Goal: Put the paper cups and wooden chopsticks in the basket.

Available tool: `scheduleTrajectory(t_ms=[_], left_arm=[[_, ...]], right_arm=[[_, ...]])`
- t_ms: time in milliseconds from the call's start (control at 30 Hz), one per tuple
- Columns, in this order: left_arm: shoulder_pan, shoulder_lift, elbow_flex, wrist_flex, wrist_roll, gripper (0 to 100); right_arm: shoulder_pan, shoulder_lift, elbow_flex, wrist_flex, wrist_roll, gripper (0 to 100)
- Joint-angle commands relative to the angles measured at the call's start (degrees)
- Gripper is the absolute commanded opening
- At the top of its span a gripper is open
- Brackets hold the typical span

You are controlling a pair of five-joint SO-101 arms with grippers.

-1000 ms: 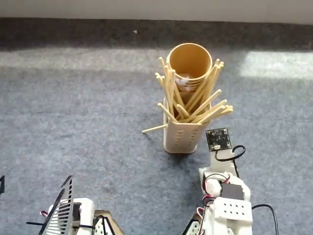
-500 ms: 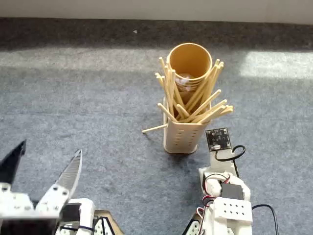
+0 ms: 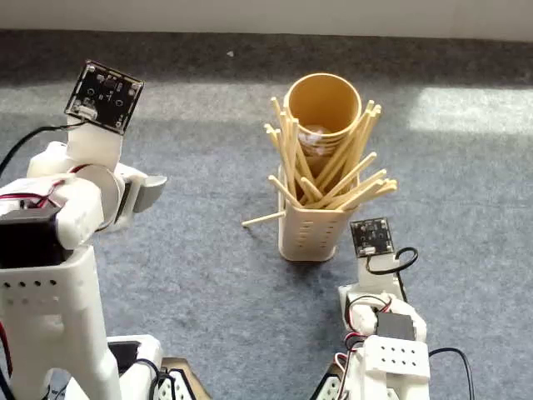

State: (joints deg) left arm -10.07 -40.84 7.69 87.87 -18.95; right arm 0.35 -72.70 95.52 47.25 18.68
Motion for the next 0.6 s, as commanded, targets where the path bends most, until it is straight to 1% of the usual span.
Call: scheduleTrajectory(t_ms=[0,100,367,567], left_arm=[[4.18,4.26,-4.35,3.25,0.62,32],[6.55,7.69,-6.46,5.45,0.70,32],[7.52,16.31,-8.31,5.27,0.70,32],[15.78,24.13,-8.75,5.19,0.26,32]], right_arm=[[-0.57,-0.13,3.91,-0.75,0.70,20.2],[-0.57,-0.13,3.91,-0.75,0.70,20.2],[-0.57,-0.13,3.91,-0.75,0.70,20.2],[-0.57,-0.13,3.91,-0.75,0.70,20.2]])
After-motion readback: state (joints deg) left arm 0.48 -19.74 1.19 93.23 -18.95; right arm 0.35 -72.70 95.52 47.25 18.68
